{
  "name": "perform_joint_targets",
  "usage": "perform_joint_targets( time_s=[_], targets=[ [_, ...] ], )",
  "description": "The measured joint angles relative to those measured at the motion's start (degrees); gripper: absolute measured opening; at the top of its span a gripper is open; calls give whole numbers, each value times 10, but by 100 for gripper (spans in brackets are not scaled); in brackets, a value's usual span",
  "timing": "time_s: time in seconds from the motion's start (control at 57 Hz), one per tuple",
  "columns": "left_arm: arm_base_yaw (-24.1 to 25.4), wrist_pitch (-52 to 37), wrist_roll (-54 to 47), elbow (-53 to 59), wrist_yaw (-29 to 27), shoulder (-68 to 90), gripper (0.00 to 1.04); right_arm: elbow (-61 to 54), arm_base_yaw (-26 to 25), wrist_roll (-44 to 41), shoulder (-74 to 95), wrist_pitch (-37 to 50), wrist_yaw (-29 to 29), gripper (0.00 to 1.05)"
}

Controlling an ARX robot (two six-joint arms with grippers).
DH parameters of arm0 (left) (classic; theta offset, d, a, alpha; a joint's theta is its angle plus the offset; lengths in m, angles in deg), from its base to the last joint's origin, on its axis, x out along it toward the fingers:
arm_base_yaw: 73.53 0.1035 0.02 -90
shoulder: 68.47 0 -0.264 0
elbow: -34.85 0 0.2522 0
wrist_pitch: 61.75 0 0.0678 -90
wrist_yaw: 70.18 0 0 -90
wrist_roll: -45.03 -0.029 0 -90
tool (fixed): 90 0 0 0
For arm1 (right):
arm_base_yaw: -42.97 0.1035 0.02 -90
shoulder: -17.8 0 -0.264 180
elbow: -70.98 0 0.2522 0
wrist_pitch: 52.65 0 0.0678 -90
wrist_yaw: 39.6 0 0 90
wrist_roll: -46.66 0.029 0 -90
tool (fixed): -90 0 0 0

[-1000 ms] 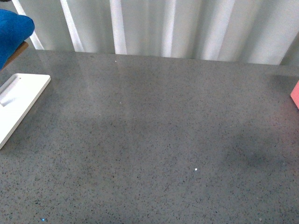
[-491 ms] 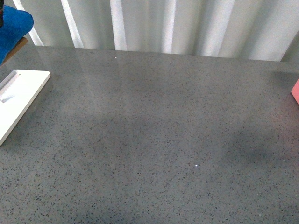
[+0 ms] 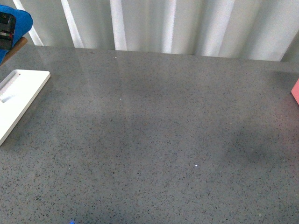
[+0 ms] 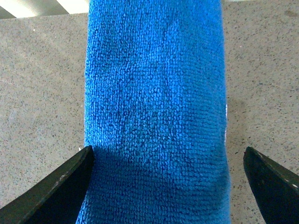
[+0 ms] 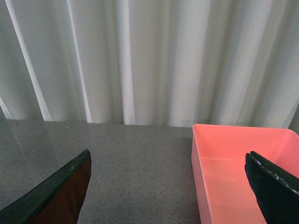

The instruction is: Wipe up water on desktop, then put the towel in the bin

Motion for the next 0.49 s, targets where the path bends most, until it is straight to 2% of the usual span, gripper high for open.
perform_joint_targets(
  time_s=[0.263, 0.491],
  targets=[
    [7, -10, -11, 5, 1, 6, 98, 0, 0, 0, 0, 0, 0, 98],
    [8, -15, -14, 7, 5, 7, 59, 0, 0, 0, 0, 0, 0, 98]
  ],
)
